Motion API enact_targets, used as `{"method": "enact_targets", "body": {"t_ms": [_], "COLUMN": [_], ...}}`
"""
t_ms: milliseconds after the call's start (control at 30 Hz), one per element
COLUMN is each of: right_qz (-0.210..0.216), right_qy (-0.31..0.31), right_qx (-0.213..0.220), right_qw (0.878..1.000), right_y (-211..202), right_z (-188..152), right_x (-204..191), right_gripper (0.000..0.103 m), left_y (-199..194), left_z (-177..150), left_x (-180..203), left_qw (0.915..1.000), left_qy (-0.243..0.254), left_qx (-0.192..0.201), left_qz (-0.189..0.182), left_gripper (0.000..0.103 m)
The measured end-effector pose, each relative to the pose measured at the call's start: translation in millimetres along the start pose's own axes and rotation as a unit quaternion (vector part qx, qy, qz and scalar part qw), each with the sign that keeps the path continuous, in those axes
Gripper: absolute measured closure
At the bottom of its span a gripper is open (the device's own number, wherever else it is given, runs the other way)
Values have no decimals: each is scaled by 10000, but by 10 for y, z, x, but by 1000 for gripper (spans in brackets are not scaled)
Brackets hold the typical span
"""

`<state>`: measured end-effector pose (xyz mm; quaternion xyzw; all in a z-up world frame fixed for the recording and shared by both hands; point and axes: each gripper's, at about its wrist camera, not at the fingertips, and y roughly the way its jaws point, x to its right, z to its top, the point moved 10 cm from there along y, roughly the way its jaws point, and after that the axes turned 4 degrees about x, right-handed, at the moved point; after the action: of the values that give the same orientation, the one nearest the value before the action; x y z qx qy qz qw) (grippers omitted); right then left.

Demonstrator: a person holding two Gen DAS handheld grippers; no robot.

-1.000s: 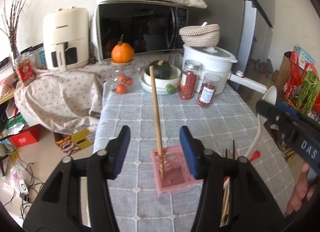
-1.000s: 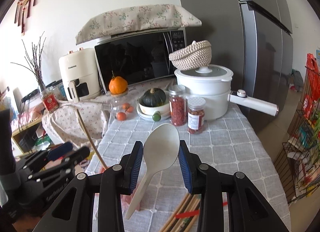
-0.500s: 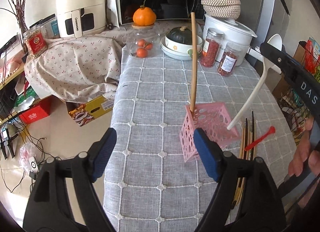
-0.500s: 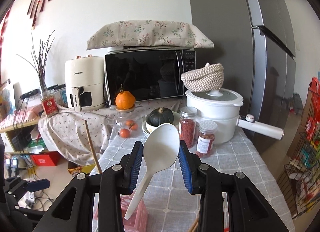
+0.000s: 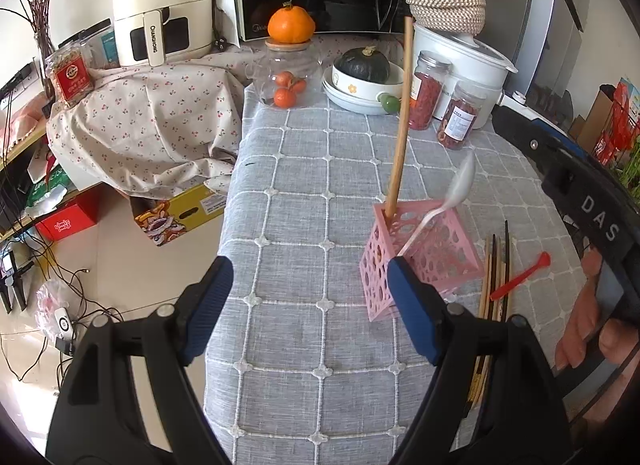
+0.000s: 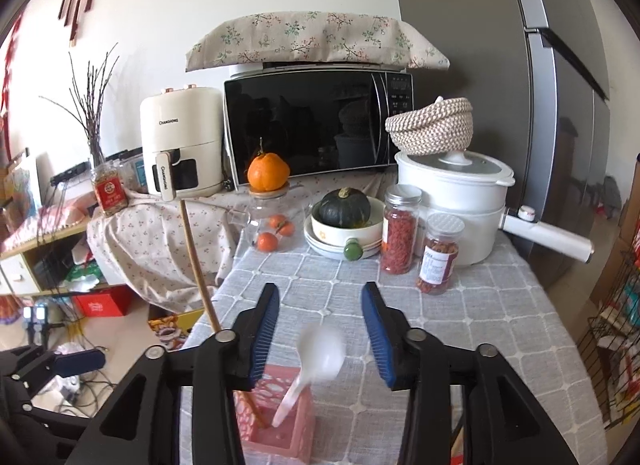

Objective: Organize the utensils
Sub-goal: 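Move the open right tool over to the red plastic spoon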

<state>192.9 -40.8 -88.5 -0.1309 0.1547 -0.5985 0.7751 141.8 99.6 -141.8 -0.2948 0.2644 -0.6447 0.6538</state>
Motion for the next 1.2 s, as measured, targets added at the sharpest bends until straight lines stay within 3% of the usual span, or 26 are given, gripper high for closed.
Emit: {"method": "enact_targets", "body": {"t_ms": [67, 367, 567, 767, 933, 1200], "right_qz": [115, 151, -16, -248, -631, -1064], "right_qy": [136, 228, 185, 492, 967, 1729], "right_qx": [9, -30, -315, -904, -1588, -2701], "right_qw": [9998, 9996, 9993, 9944, 9805, 9412], "right_y": [-41, -281, -422, -517, -525, -532], "right_z": [31, 169, 86, -162, -513, -1156], "right_x": [8, 221, 553, 1045, 1549, 2169], "right_gripper": [45, 34, 27, 24, 24, 24], "left_y": [-2, -44, -76, -94, -80, -73], "left_z": [4, -10, -46, -126, -243, -390], "left_x": [10, 159, 308, 511, 750, 1236], "left_qw": [10000, 9998, 9993, 9982, 9960, 9889], "left_qy": [4, 89, 125, 242, 537, 999], "left_qx": [6, -2, -65, -175, -341, -564], "left_qz": [-8, -151, -350, -515, -632, -948], "left_gripper": [23, 23, 22, 21, 21, 21]}}
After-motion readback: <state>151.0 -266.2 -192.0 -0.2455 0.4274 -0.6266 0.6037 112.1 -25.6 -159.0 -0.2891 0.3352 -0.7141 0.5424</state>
